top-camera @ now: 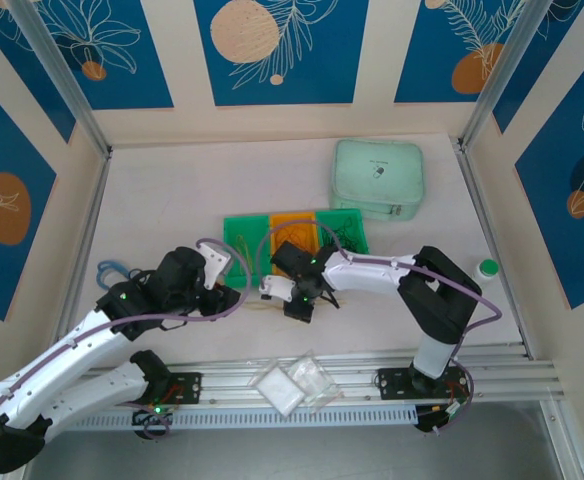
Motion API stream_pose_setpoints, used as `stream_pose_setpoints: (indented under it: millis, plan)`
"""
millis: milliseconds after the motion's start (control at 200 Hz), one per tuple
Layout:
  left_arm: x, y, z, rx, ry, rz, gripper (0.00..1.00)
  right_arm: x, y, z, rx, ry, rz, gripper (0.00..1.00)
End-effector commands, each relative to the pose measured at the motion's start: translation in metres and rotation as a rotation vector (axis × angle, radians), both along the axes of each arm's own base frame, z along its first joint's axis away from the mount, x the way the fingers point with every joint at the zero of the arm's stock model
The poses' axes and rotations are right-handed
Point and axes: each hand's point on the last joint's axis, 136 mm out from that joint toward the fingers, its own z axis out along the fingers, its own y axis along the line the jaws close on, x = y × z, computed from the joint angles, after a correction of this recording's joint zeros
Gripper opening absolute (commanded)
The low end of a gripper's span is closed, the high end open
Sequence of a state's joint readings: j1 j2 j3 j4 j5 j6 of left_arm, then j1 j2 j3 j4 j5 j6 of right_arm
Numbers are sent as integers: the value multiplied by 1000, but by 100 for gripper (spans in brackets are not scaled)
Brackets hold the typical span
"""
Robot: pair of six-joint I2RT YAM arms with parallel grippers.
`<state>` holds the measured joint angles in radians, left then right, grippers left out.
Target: Untangle the cables
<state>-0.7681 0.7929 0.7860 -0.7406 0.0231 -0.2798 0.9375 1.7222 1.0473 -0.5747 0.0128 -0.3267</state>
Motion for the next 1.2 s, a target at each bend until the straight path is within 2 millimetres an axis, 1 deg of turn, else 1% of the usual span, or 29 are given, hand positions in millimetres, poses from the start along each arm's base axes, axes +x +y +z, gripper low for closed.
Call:
stream_pose_setpoints:
  millis: [0, 140, 240, 480, 615, 775, 820, 900, 1000, 1100, 1196]
  plan:
    - [0, -5, -4, -12, 19, -17, 48, -13, 12, 39, 128, 84, -35, 0]
    - [2, -9, -1, -28, 17, -23, 48, -18, 12, 55, 175, 127, -63, 0]
    - [1, -13, 1, -46, 22, -36, 48, -23, 14, 66, 218, 190, -94, 0]
    - [1, -27, -6, -89, 54, -70, 48, -17, 17, 94, 340, 366, -215, 0]
    - [3, -39, 0, -139, 44, -98, 48, -16, 18, 110, 399, 470, -246, 0]
    - [7, -45, 7, -161, 25, -109, 48, -20, 20, 132, 484, 555, -236, 0]
    - [9, -46, 8, -168, 19, -107, 48, -18, 20, 138, 510, 565, -241, 0]
    - [12, -47, 14, -183, -4, -97, 51, -17, 18, 151, 562, 601, -249, 0]
    - [17, -43, 20, -196, -42, -69, 51, -14, 14, 164, 608, 640, -271, 0]
    - [19, -42, 23, -196, -58, -55, 44, -9, 9, 172, 622, 677, -333, 0]
    - [17, -49, 24, -234, -49, -80, 29, -5, 6, 180, 620, 763, -411, 0]
